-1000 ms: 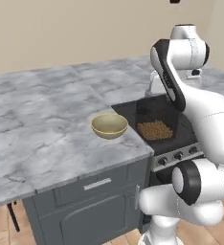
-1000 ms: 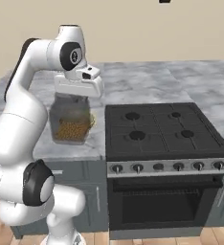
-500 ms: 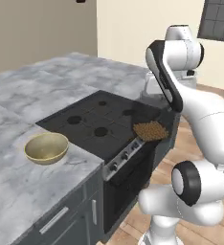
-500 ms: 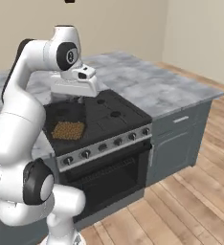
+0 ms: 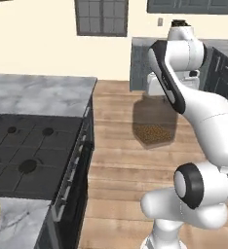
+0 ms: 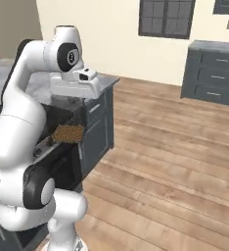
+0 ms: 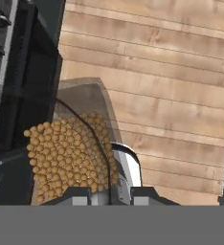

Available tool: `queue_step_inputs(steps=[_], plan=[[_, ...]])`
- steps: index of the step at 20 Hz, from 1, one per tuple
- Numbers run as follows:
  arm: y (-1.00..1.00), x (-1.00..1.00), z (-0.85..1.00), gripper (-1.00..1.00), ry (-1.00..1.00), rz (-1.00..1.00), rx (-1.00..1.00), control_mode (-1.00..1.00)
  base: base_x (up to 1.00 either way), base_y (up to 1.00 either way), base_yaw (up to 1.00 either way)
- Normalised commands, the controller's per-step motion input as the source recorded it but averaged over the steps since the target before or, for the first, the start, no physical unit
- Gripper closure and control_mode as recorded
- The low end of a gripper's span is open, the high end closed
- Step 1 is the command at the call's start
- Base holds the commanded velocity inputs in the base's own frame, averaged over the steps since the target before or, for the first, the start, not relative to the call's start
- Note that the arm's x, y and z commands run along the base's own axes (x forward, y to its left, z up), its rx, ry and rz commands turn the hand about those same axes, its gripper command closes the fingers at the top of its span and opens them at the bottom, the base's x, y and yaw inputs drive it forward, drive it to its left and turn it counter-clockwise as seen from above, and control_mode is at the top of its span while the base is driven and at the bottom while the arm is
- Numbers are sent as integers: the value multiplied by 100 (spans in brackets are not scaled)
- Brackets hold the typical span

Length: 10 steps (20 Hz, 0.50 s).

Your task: Pick the jar and bowl and place them in the sink. Then turn on the water.

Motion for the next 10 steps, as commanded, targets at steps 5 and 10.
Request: queue_step_inputs(steps=[5,10], plan=[[0,0,0,100,0,0,0,100,-7,0,-86],[0,0,0,100,0,0,0,100,-12,0,-84]])
